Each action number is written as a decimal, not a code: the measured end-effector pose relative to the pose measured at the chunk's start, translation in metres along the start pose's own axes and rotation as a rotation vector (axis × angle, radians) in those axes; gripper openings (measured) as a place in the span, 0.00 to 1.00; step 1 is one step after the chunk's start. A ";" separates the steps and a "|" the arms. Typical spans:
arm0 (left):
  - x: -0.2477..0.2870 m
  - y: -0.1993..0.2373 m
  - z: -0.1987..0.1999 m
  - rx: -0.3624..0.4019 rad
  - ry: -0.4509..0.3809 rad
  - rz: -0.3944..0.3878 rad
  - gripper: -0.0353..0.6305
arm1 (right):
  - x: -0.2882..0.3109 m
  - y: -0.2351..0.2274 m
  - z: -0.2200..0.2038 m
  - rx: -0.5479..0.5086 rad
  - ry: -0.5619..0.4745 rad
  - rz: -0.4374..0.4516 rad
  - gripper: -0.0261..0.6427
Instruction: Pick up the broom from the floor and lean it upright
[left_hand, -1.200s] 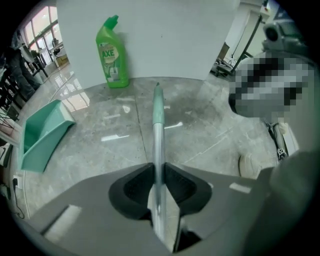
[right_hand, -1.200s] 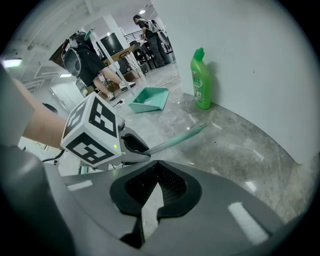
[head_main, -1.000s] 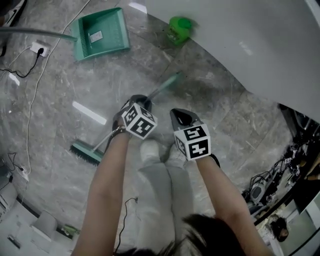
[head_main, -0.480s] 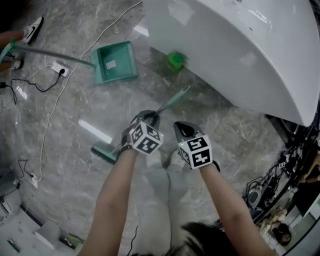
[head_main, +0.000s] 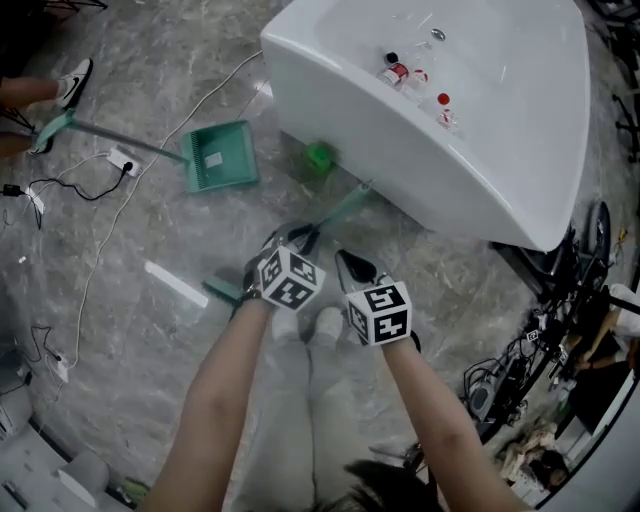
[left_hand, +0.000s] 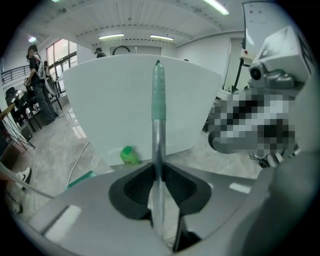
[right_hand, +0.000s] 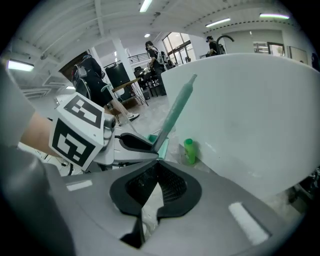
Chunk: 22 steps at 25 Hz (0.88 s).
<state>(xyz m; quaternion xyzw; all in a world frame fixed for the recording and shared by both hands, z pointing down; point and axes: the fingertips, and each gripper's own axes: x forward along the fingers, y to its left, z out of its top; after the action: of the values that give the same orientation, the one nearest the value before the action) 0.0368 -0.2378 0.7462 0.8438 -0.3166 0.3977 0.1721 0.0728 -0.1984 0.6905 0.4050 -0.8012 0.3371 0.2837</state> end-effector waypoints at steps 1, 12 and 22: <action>-0.001 0.000 0.012 -0.006 -0.015 0.002 0.16 | -0.008 -0.003 0.004 0.004 -0.009 -0.007 0.04; -0.006 0.018 0.127 -0.044 -0.147 0.049 0.17 | -0.065 -0.040 0.045 0.086 -0.102 -0.092 0.04; 0.015 0.031 0.168 -0.021 -0.119 0.077 0.17 | -0.092 -0.069 0.072 0.106 -0.156 -0.147 0.04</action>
<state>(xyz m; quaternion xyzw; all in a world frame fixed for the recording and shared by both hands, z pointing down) 0.1177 -0.3576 0.6547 0.8513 -0.3627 0.3498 0.1466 0.1643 -0.2421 0.6011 0.5023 -0.7699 0.3246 0.2226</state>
